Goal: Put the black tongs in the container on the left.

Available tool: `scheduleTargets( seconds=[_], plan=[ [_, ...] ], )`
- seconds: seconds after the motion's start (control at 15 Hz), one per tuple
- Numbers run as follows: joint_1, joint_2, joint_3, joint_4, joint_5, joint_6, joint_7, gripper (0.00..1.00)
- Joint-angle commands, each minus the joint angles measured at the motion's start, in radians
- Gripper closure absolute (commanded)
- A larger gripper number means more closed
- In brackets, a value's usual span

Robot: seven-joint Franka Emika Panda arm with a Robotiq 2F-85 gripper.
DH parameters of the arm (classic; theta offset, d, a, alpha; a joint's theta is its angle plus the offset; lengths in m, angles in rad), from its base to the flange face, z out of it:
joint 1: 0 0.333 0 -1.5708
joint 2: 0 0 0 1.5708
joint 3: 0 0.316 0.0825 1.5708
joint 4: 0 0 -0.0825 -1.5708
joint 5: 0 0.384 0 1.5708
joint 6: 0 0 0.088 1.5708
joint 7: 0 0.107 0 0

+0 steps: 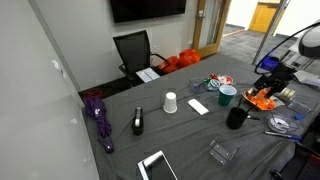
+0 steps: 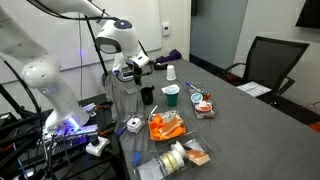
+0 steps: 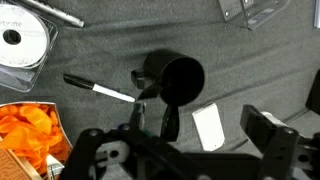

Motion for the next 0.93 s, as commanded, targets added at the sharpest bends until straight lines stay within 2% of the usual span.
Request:
scheduleTargets(
  seconds=[0.0,0.13,0.27,0.53,0.87],
  plan=[
    [-0.004,0.109,0.007,0.043,0.048,0.045,-0.060,0.00],
    [-0.021,0.143,0.018,0.061,0.029,0.035,-0.037,0.00],
    [-0.038,0.175,0.032,0.077,0.017,0.038,0.041,0.00],
    [-0.054,0.198,0.043,0.085,0.034,0.043,0.125,0.00],
    [-0.080,0.227,0.064,0.090,-0.005,0.037,0.327,0.00]
  ],
)
